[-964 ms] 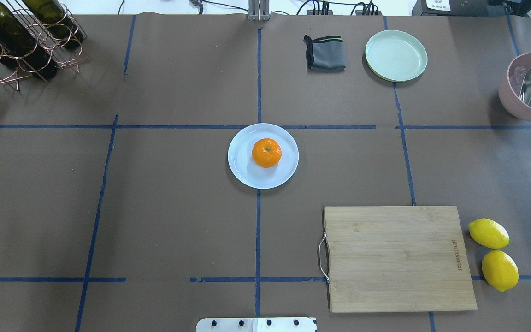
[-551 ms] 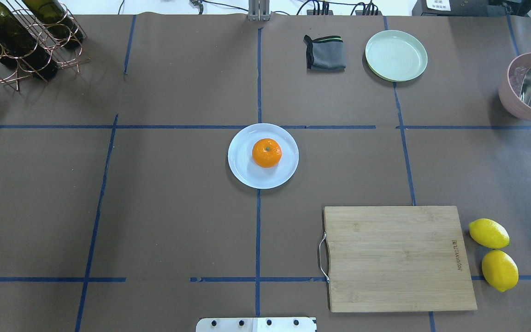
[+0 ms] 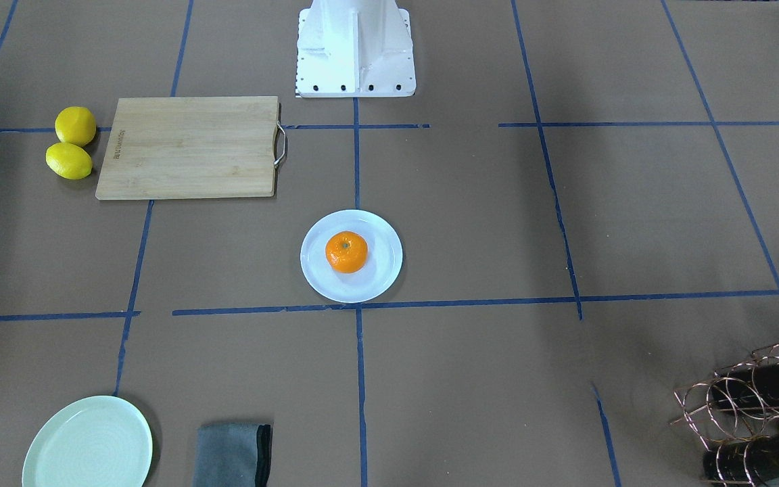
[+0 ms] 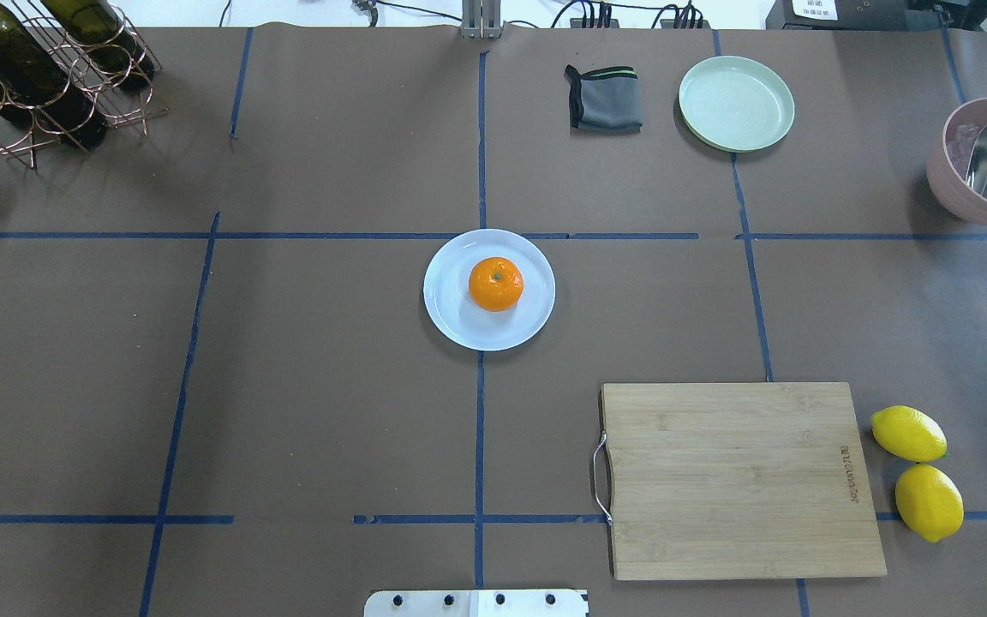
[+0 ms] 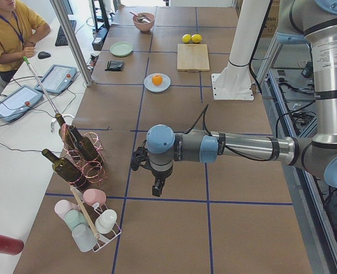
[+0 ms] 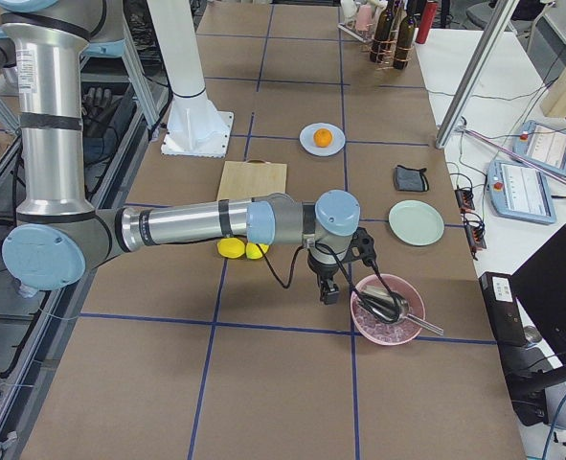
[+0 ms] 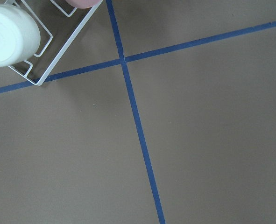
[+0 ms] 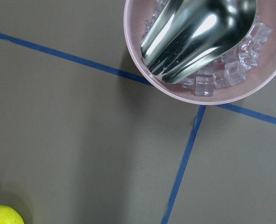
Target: Pick orange to plate
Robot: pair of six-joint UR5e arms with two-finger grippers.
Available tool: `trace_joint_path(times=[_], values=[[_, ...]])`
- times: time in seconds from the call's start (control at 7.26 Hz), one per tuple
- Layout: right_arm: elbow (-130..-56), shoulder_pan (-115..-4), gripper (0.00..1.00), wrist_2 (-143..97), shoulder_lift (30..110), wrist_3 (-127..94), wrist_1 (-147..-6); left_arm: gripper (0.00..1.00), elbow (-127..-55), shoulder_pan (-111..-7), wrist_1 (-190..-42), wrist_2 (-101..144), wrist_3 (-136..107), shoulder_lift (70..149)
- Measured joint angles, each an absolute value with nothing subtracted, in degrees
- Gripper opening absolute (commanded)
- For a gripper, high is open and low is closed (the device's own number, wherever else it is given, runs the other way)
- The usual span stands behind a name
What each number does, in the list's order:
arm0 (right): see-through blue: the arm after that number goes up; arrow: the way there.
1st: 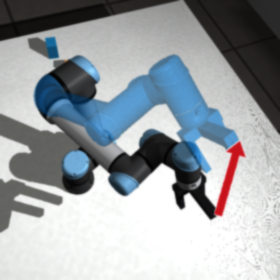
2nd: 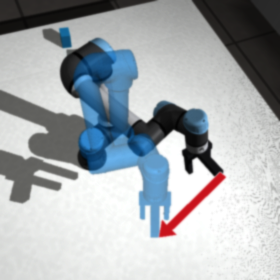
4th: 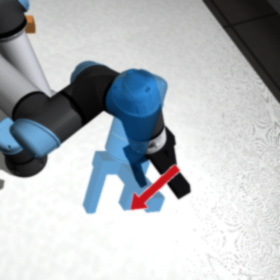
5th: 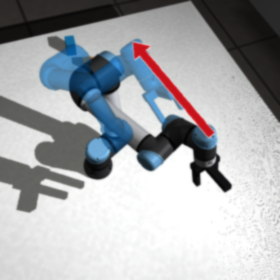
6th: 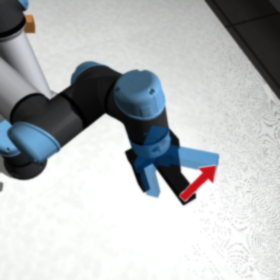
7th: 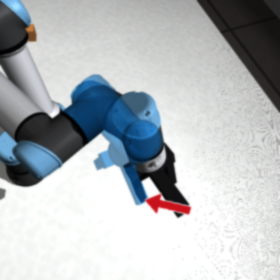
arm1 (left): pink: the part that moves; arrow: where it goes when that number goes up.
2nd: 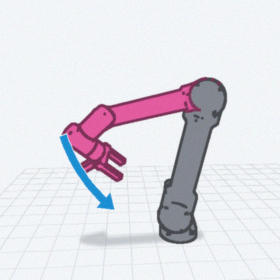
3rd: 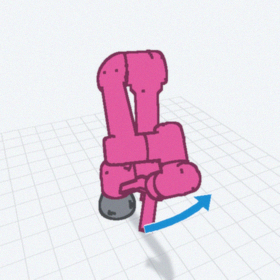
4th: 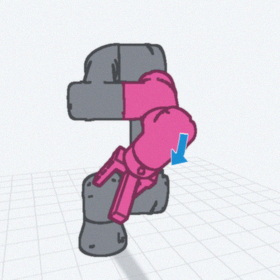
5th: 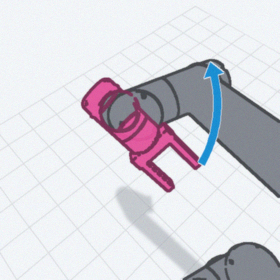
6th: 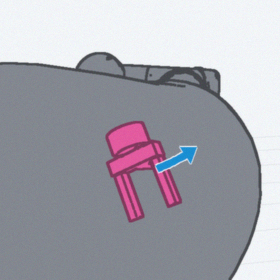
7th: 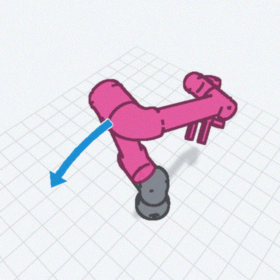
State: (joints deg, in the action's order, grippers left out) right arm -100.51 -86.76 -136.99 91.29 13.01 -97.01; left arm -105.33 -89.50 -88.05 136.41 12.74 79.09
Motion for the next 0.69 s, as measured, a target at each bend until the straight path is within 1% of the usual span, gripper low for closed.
trace_joint_path(times=[0.69], values=[[-101.05, -86.67, 1.00, -137.26, 91.54, 12.94, -96.49, 1.00, -104.77, -89.40, -87.48, 136.60, 12.97, 82.41]])
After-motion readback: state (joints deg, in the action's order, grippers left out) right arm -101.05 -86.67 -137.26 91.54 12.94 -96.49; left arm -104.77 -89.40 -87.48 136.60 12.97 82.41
